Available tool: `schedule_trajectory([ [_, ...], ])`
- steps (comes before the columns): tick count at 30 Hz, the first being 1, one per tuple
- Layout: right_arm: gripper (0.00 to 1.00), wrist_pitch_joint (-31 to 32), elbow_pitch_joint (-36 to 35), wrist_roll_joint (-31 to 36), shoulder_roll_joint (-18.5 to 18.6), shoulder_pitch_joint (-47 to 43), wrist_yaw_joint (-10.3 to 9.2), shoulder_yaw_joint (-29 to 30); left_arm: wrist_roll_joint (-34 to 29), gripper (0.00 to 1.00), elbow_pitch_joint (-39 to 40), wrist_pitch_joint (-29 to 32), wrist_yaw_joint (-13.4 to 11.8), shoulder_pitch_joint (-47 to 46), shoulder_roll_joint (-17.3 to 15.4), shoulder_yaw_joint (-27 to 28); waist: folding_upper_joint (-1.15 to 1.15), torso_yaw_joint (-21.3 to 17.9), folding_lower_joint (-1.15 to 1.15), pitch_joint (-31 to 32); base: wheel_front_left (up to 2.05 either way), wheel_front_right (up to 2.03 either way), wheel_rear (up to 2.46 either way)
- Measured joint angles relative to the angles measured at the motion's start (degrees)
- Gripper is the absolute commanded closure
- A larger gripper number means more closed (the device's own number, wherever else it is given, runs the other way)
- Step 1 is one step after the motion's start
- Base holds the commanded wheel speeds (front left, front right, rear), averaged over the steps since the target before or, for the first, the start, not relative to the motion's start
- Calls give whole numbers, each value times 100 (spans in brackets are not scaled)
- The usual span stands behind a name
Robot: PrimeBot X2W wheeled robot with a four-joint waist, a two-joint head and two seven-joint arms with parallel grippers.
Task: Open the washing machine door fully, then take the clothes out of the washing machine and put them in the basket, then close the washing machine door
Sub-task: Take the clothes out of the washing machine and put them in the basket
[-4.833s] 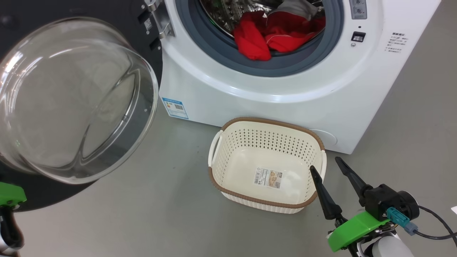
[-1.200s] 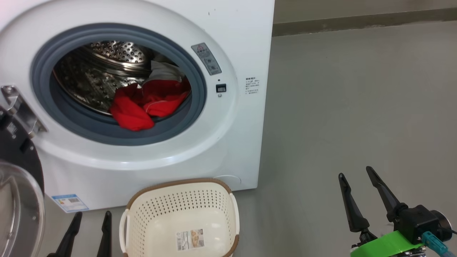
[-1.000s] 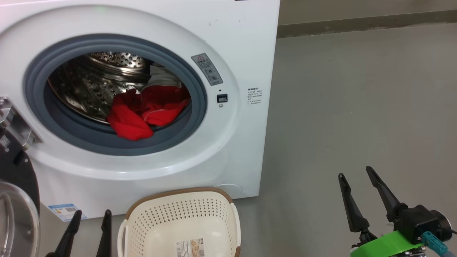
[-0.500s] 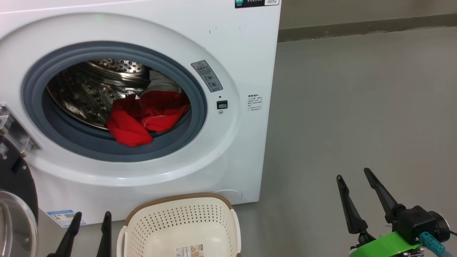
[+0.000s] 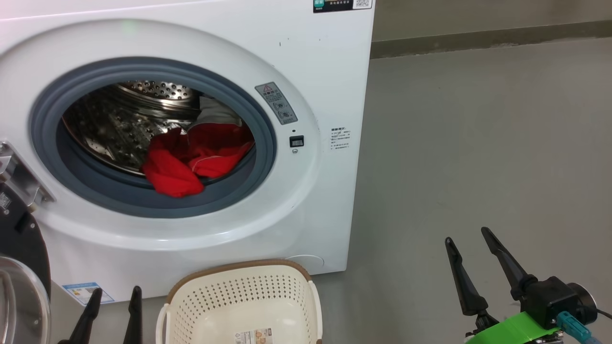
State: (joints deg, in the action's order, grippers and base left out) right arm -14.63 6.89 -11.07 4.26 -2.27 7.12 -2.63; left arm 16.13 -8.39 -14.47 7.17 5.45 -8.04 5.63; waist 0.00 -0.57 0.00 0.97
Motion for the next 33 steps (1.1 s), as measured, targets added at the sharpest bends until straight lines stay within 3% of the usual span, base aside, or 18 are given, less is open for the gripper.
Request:
schedule_trajectory([
  [13, 0, 0, -3, -8, 24, 20, 0, -62, -107, 0, -303, 0, -5, -567, 88, 214, 0, 47, 0, -238, 0, 0, 0],
  [26, 0, 0, -119, -8, 36, 597, 0, -154, -294, 0, -1034, -1, -19, -2022, 172, 235, 0, 106, 0, -1079, 0, 0, 0],
  [33, 0, 0, -163, -4, 35, 891, 0, -122, -404, 0, -1534, -1, -148, -2787, 269, 276, 0, 123, 0, -1548, 0, 0, 0],
])
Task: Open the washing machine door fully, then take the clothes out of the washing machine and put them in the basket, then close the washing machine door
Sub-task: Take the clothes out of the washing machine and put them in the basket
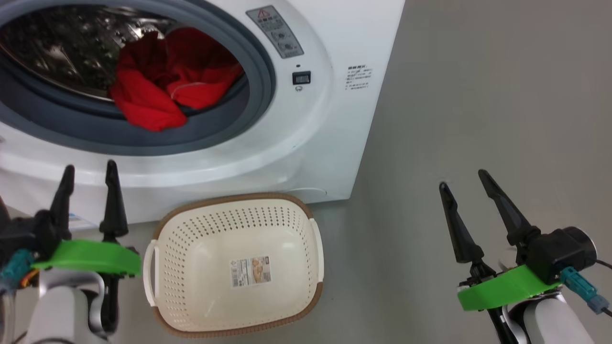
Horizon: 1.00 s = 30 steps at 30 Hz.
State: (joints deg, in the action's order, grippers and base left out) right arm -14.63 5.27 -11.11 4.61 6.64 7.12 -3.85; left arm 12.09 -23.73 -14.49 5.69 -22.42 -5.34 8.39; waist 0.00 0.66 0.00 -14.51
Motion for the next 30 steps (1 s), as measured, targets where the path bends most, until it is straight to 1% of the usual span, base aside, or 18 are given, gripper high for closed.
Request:
schedule_trajectory([
  [9, 0, 0, -75, 15, -31, 219, 0, 31, -2, 0, -754, -1, -20, -1133, -24, 37, 0, -25, 0, -534, 0, 0, 0],
  [15, 0, -1, -141, 25, -52, 432, 0, 58, 2, 0, -1269, -5, -20, -1887, -124, 16, 0, -66, 0, -901, 0, 0, 0],
  [16, 0, 0, -151, 59, -58, 466, 0, 63, 2, 0, -1449, 5, -19, -2120, -154, -35, 0, -84, 0, -1023, 0, 0, 0],
  [21, 0, -1, -167, 63, -76, 576, 0, 53, -2, 0, -1885, 37, -19, -2688, -212, -127, 0, -130, 0, -1311, 0, 0, 0],
  [27, 0, -1, -168, 55, -86, 720, 0, -56, 13, 0, -2373, 245, -27, -3237, -266, -137, 0, -202, 0, -1547, 0, 0, 0],
  [30, 0, -1, -171, 53, -96, 784, 0, -82, 16, 0, -2668, 354, -97, -3531, -337, -142, 0, -261, 0, -1660, 0, 0, 0],
])
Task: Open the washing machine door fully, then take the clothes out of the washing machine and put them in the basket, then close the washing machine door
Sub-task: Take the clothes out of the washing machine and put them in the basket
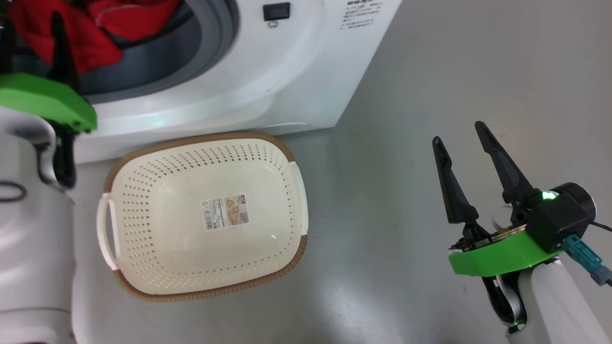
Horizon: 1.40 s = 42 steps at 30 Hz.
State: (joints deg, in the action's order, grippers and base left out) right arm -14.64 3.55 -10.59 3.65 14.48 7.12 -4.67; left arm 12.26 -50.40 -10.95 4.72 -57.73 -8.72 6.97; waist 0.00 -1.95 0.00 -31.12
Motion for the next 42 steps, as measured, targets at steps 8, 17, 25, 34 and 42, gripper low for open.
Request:
schedule_trajectory([
  [8, 0, 0, 29, -48, -9, 94, 0, -152, -197, 0, -631, 215, -316, -683, -266, -194, 0, -187, 0, -198, 0, 0, 0],
  [17, 0, 0, 151, -245, -22, 115, 0, -299, -531, 0, -1310, 856, -630, -1121, -550, -506, 0, -370, 0, -265, 0, 0, 0],
  [25, 0, 0, 198, -357, -36, 142, 0, -438, -634, 0, -1684, 1247, -677, -1253, -699, -728, 0, -504, 0, -291, 0, 0, 0],
  [34, 0, 0, 224, -413, -41, 261, 0, -552, -766, 100, -1834, 1363, -677, -1406, -823, -906, 0, -618, 0, -373, 0, 0, 0],
  [42, 0, 0, 230, -438, -42, 266, 0, -548, -711, 100, -1863, 1144, -662, -1427, -848, -925, 0, -606, 0, -357, 0, 0, 0],
])
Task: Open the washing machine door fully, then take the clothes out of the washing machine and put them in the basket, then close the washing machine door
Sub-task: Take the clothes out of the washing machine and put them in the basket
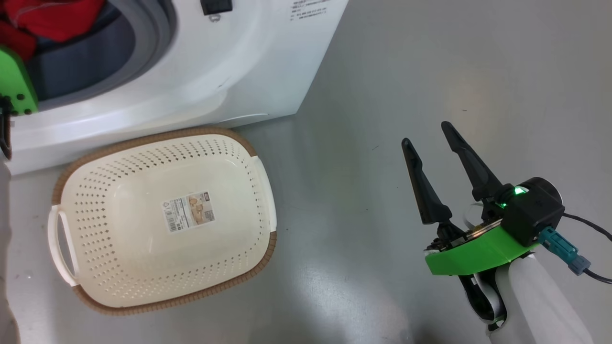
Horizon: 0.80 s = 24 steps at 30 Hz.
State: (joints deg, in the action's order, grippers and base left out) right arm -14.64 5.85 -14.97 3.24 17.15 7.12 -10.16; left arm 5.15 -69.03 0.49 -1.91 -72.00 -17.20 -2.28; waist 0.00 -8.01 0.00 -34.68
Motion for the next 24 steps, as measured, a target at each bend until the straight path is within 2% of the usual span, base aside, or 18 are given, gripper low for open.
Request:
schedule_trajectory([
  [6, 0, 0, 19, -1, -1, -1, 0, 12, 255, 100, 42, -471, 0, 42, 7, 115, 0, 64, 0, 87, 0, 0, 0],
  [14, 0, 0, 52, -11, -1, -22, 0, 34, 636, 100, 229, -1291, 245, 581, 55, 354, 0, 189, 0, 282, 0, 0, 0],
  [20, 0, 0, 64, -11, 11, -59, 0, 53, 599, 100, 794, -1479, 243, 1128, 96, 299, 0, 308, 0, 478, 0, 0, 0],
  [24, 0, 0, 88, -11, 31, -92, 0, 45, 599, 100, 1568, -1479, 243, 1628, 194, 321, 0, 381, 0, 630, 0, 0, 0],
])
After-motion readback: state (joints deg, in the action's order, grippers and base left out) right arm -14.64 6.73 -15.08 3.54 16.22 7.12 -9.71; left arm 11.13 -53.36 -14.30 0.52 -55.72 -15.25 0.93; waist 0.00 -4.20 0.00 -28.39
